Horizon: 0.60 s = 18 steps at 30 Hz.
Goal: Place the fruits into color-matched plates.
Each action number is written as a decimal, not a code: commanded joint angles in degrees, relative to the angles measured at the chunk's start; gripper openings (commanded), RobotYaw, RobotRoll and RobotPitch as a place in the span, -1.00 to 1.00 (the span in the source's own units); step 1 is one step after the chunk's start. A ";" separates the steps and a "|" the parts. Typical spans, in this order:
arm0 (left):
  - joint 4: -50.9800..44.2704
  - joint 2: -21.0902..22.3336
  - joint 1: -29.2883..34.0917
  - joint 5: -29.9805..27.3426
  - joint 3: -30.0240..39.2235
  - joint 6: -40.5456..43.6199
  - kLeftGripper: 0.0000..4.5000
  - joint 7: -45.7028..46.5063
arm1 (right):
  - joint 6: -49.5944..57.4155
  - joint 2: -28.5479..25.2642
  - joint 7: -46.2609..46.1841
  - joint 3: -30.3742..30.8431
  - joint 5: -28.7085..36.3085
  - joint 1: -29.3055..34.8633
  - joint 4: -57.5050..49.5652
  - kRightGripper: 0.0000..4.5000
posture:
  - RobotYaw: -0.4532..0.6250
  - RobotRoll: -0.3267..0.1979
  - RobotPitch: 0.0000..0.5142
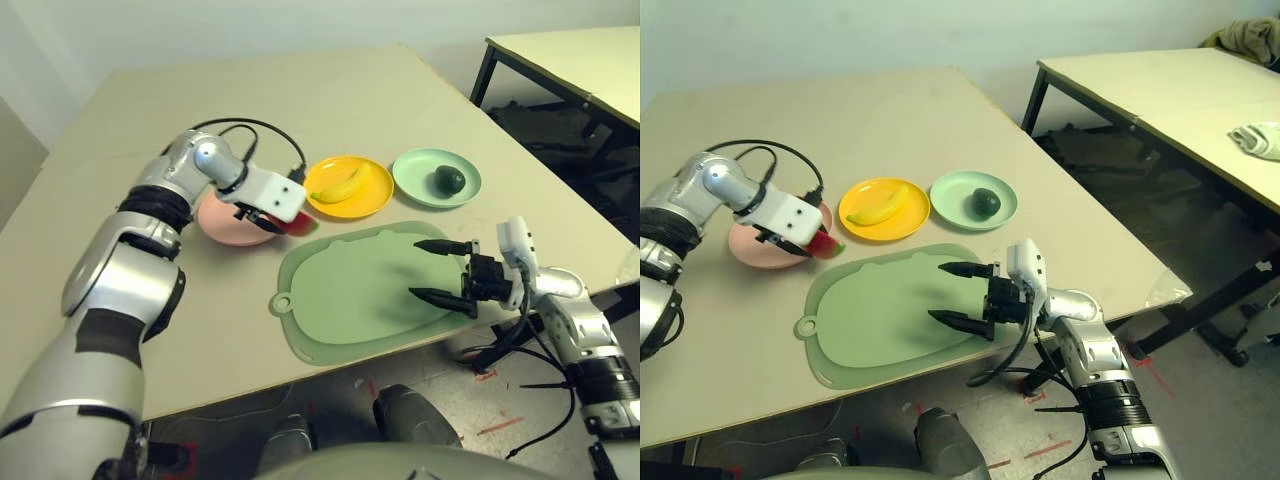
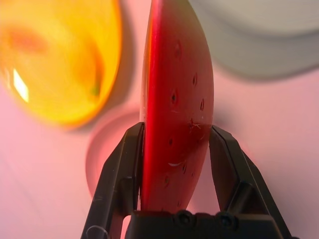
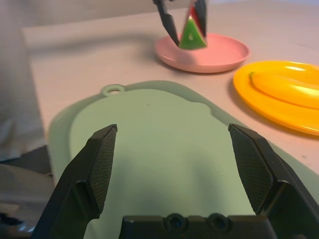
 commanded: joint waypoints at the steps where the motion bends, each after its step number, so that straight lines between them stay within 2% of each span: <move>1: 4.10 1.26 -0.91 5.00 -1.16 2.34 -0.07 7.15 | -2.17 0.43 -1.78 -0.43 -1.74 0.40 0.12 1.00 | -0.74 0.25 -1.00; 13: 8.15 1.03 2.54 12.73 -2.51 5.78 -0.07 17.33 | -2.74 0.77 -3.23 -0.61 -1.71 -0.65 0.68 1.00 | -0.79 0.25 -1.00; 14: 8.19 0.82 2.69 12.84 -2.38 5.78 0.26 17.54 | -2.57 0.70 -3.22 -0.62 -1.61 -0.58 0.44 1.00 | -0.78 0.25 -1.00; 18: 8.22 0.30 2.88 12.94 -1.86 5.52 0.83 17.20 | -2.04 0.49 -3.02 -0.41 -1.34 -0.20 -0.62 1.00 | -0.78 0.25 -1.00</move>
